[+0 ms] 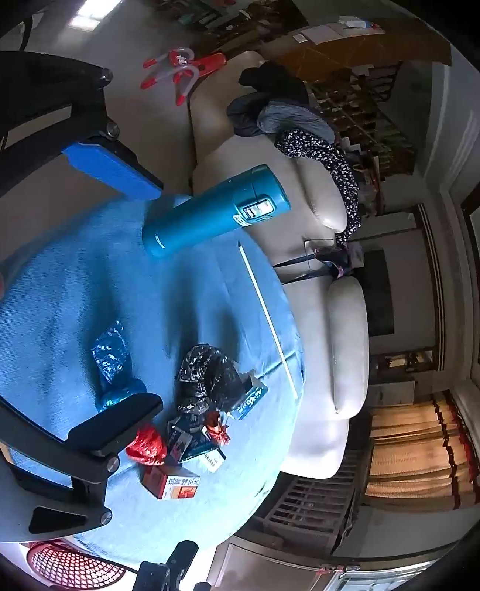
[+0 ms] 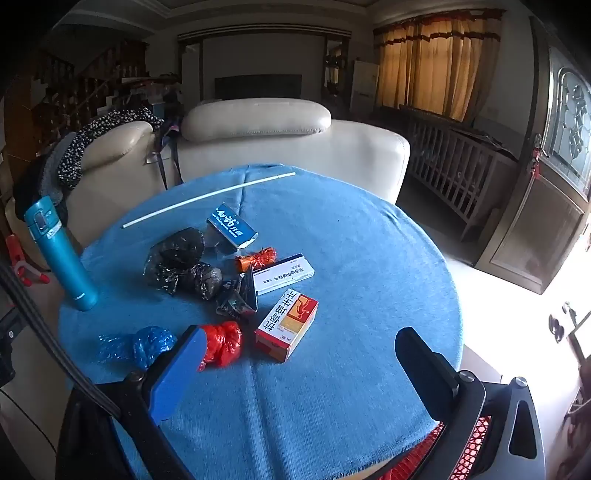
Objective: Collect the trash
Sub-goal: 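Grasp the blue plastic bag with the left tool while the right grasps the red-white medicine box, then carry the blue bag and medicine box over the red mesh basket with both tools, then open both tools to drop the bag and box into the basket, then grasp the red plastic bag with the left tool while the right grasps the blue box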
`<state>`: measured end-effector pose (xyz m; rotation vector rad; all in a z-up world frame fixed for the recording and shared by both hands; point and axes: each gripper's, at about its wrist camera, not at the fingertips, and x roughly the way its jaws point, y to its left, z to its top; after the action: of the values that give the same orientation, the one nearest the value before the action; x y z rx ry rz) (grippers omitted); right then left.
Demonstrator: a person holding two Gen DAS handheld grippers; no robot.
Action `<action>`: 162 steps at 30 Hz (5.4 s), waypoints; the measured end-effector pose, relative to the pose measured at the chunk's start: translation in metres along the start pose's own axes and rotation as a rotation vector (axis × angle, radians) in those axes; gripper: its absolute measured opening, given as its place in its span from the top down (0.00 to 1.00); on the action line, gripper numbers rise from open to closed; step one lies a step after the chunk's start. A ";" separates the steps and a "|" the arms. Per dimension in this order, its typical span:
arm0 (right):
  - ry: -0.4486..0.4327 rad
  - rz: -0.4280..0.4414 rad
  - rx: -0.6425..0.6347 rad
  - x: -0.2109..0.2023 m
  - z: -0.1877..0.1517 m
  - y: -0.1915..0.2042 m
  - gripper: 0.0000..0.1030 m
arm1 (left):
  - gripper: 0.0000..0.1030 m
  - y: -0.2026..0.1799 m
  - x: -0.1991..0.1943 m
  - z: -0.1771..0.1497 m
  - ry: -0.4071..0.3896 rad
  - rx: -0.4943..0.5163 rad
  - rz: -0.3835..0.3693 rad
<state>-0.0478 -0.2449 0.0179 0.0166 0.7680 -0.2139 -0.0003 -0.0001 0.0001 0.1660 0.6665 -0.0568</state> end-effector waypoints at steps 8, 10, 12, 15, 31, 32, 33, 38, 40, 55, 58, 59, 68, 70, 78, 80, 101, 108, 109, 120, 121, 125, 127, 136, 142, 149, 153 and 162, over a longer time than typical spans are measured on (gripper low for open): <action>-0.009 -0.012 -0.004 0.026 -0.008 0.006 0.00 | 0.00 0.008 0.014 0.001 0.025 -0.015 -0.013; 0.019 -0.023 -0.012 0.036 0.002 0.010 0.00 | 0.00 0.010 0.023 0.000 0.032 -0.019 -0.014; 0.031 -0.016 -0.007 0.039 0.005 0.010 0.00 | 0.00 0.012 0.028 -0.003 0.036 -0.012 -0.017; 0.058 -0.013 0.031 0.049 0.007 -0.003 0.00 | 0.00 0.015 0.045 -0.010 0.072 0.008 -0.038; 0.377 0.140 0.317 0.184 0.011 -0.042 0.16 | 0.00 -0.019 0.112 -0.020 0.198 0.188 -0.457; 0.396 0.137 0.331 0.193 0.009 -0.040 0.19 | 0.00 -0.024 0.115 -0.020 0.200 0.206 -0.483; 0.409 0.135 0.338 0.197 0.010 -0.040 0.26 | 0.00 -0.029 0.118 -0.021 0.204 0.222 -0.511; 0.466 0.143 0.328 0.219 0.000 -0.028 0.47 | 0.04 -0.051 0.132 -0.025 0.214 0.285 -0.626; 0.443 0.154 0.322 0.215 -0.005 -0.028 0.49 | 0.14 -0.059 0.140 -0.028 0.239 0.302 -0.649; 0.313 0.244 0.398 0.141 -0.029 -0.099 0.49 | 0.65 -0.067 0.148 -0.049 0.297 0.237 -0.688; 0.273 0.256 0.389 0.123 -0.031 -0.109 0.49 | 0.66 -0.064 0.139 -0.053 0.288 0.222 -0.645; 0.255 0.259 0.387 0.117 -0.033 -0.111 0.49 | 0.66 -0.062 0.133 -0.054 0.285 0.212 -0.630; 0.077 0.246 0.382 0.041 -0.079 -0.176 0.49 | 0.66 -0.081 0.060 -0.027 0.169 0.265 -0.627; 0.053 0.243 0.409 0.027 -0.092 -0.196 0.49 | 0.66 -0.098 0.037 -0.017 0.134 0.299 -0.675; 0.006 0.146 0.565 -0.015 -0.146 -0.282 0.47 | 0.66 -0.233 -0.024 -0.004 0.107 0.497 -0.912; 0.008 0.116 0.610 -0.021 -0.161 -0.301 0.47 | 0.66 -0.268 -0.028 -0.011 0.131 0.538 -0.948; 0.044 0.189 0.738 0.002 -0.211 -0.336 0.37 | 0.39 -0.305 0.006 -0.060 0.319 0.515 -0.884; 0.106 0.268 0.630 0.042 -0.168 -0.289 0.37 | 0.32 -0.170 0.049 -0.037 0.251 0.277 -0.639; 0.110 0.287 0.602 0.048 -0.156 -0.277 0.37 | 0.32 -0.152 0.057 -0.036 0.248 0.247 -0.608; 0.186 0.504 0.265 0.125 -0.034 -0.105 0.37 | 0.31 -0.086 0.089 -0.032 0.224 0.138 -0.469; 0.200 0.520 0.228 0.137 -0.024 -0.086 0.36 | 0.31 -0.080 0.092 -0.031 0.222 0.140 -0.470; 0.270 0.566 0.135 0.179 0.002 -0.029 0.34 | 0.31 -0.055 0.098 -0.028 0.214 0.129 -0.420; 0.302 0.562 0.091 0.197 0.004 -0.010 0.34 | 0.31 -0.037 0.095 -0.023 0.197 0.137 -0.365; 0.382 0.530 0.002 0.249 0.004 0.045 0.71 | 0.28 -0.025 0.080 0.005 0.099 0.211 -0.306; 0.332 0.535 0.087 0.232 0.006 0.014 0.73 | 0.28 -0.086 0.109 -0.009 0.189 0.302 -0.456; 0.243 0.537 0.239 0.177 -0.009 -0.079 0.73 | 0.28 -0.144 0.157 -0.016 0.304 0.312 -0.616; 0.212 0.505 0.308 0.146 -0.029 -0.124 0.73 | 0.28 -0.156 0.167 -0.022 0.326 0.321 -0.637; 0.157 0.424 0.410 0.083 -0.079 -0.184 0.73 | 0.49 -0.157 0.155 -0.026 0.318 0.272 -0.630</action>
<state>-0.0807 -0.4330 -0.0846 0.5856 0.8467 0.0383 0.0891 -0.1497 -0.1377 0.2236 1.0088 -0.7415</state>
